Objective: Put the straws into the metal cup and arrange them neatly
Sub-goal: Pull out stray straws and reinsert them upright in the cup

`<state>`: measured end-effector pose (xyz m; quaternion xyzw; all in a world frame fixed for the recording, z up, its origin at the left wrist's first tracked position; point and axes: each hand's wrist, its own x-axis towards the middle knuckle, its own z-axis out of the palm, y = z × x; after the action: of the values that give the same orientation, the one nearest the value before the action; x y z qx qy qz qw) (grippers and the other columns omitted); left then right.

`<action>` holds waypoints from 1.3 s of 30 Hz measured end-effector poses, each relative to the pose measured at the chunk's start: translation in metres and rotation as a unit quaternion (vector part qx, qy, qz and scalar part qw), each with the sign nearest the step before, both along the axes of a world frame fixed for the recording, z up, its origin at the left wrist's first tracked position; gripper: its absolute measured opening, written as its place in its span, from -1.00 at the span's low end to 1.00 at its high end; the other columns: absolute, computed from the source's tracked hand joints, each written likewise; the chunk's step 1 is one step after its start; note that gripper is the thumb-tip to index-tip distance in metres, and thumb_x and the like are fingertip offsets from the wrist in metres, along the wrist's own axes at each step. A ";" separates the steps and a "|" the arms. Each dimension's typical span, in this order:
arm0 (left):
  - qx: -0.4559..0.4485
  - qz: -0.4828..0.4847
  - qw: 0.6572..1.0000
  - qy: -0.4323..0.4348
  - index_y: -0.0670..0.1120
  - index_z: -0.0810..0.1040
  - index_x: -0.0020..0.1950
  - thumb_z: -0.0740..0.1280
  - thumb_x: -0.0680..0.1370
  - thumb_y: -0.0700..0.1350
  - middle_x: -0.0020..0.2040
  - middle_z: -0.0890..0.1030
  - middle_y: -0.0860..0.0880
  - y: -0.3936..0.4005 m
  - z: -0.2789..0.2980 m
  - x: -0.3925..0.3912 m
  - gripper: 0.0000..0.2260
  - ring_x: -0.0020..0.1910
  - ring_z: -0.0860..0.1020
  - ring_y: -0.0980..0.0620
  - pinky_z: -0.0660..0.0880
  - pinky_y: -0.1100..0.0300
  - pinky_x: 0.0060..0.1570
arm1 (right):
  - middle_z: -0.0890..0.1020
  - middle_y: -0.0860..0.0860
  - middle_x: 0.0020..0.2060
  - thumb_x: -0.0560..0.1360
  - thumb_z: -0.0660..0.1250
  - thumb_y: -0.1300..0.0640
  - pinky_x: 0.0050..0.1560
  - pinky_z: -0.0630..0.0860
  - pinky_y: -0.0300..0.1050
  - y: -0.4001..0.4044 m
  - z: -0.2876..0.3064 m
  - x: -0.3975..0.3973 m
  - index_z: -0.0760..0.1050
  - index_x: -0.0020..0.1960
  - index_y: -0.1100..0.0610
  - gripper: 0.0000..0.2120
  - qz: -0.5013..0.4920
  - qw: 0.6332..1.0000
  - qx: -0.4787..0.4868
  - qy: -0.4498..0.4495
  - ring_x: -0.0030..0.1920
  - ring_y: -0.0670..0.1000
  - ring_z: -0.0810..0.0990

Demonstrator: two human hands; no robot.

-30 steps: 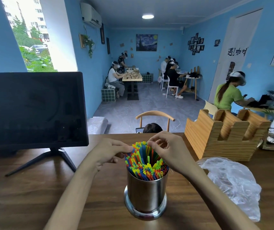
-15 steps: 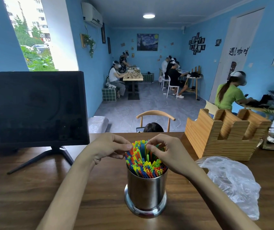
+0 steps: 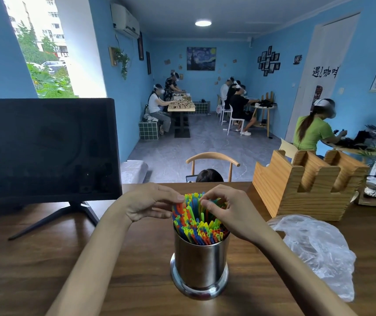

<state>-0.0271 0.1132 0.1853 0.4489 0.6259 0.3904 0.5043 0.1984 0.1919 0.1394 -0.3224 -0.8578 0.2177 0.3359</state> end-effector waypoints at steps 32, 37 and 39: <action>-0.028 0.050 0.997 -0.053 -0.16 0.74 -0.05 0.56 0.31 -0.01 -0.10 0.73 -0.12 -0.007 -0.030 -0.009 -0.69 -0.22 0.66 0.07 0.62 0.27 -0.36 | 0.61 -0.25 -0.02 0.58 0.40 -0.02 0.09 0.50 -0.16 0.000 -0.003 -0.005 0.66 0.03 -0.07 -0.91 -0.005 1.000 -0.004 -0.001 0.08 -0.21 0.54; -0.033 0.029 0.996 -0.079 -0.17 0.75 -0.03 0.53 0.32 -0.06 -0.06 0.73 -0.15 -0.008 -0.030 -0.012 -0.71 -0.17 0.68 0.05 0.67 0.21 -0.27 | 0.60 -0.26 -0.01 0.58 0.39 -0.03 0.12 0.52 -0.13 0.000 -0.004 -0.005 0.65 0.03 -0.09 -0.92 -0.005 1.000 -0.008 0.000 0.09 -0.22 0.54; -0.040 0.019 0.996 -0.080 -0.19 0.74 0.03 0.53 0.34 -0.07 -0.03 0.73 -0.15 -0.009 -0.029 -0.014 -0.67 -0.14 0.69 0.04 0.68 0.20 -0.24 | 0.61 -0.24 0.00 0.58 0.39 -0.03 0.12 0.53 -0.12 0.000 -0.004 -0.004 0.65 0.03 -0.09 -0.92 -0.006 1.000 -0.010 0.002 0.09 -0.22 0.54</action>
<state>-0.0414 0.1045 0.1564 0.3842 0.6068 0.4091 0.5628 0.1943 0.1915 0.1353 -0.3308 -0.8528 0.2249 0.3359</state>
